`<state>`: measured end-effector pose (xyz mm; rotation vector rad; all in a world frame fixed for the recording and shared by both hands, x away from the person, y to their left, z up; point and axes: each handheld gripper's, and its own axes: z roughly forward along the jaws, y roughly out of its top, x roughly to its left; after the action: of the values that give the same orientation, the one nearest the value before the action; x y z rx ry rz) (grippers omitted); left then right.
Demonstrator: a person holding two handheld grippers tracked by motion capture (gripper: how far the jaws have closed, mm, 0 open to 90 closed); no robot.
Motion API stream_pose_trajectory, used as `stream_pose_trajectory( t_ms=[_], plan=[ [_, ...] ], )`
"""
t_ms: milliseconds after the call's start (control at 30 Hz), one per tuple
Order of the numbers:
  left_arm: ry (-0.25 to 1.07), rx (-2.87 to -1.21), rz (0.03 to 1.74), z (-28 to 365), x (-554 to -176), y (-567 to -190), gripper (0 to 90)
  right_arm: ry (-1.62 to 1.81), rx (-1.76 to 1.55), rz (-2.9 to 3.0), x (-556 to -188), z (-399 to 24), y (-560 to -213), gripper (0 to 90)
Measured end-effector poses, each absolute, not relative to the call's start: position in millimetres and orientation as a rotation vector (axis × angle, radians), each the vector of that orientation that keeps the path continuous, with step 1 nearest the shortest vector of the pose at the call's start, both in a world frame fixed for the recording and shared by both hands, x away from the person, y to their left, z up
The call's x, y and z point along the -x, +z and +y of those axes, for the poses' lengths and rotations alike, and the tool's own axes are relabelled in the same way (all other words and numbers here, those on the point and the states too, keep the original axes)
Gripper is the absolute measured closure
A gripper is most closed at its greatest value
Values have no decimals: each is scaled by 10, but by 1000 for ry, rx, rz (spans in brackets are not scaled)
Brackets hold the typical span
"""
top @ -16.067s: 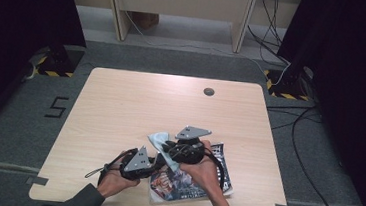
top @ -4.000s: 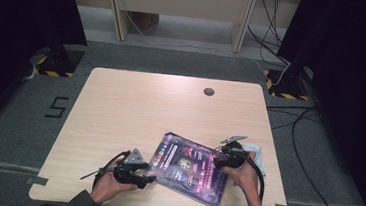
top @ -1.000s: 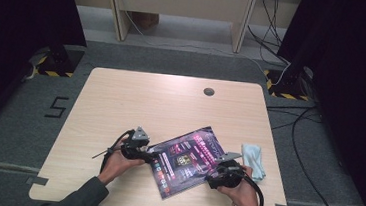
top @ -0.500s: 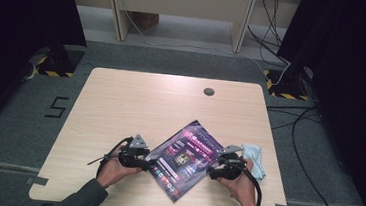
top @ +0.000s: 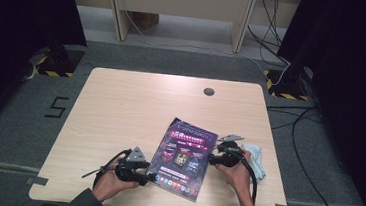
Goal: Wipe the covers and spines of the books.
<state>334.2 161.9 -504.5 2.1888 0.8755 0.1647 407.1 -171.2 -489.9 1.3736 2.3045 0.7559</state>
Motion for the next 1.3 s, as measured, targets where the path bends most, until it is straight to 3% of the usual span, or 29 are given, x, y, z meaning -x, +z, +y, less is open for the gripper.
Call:
stream_pose_trajectory(
  t_ms=[433, 900, 1300],
  plan=[
    [103, -2205, 791, 1440, -3134, -5049, 477, 897, -1392, 2429, -3987, -1602, -4949, 381],
    [108, -2193, 780, 1393, -3083, -5058, 470, 936, -1386, 2417, -4082, -1583, -4975, 357],
    [138, -2157, 797, 1450, -3076, -5026, 337, 962, -1433, 2238, -4005, -2050, -4641, 309]
  ],
)
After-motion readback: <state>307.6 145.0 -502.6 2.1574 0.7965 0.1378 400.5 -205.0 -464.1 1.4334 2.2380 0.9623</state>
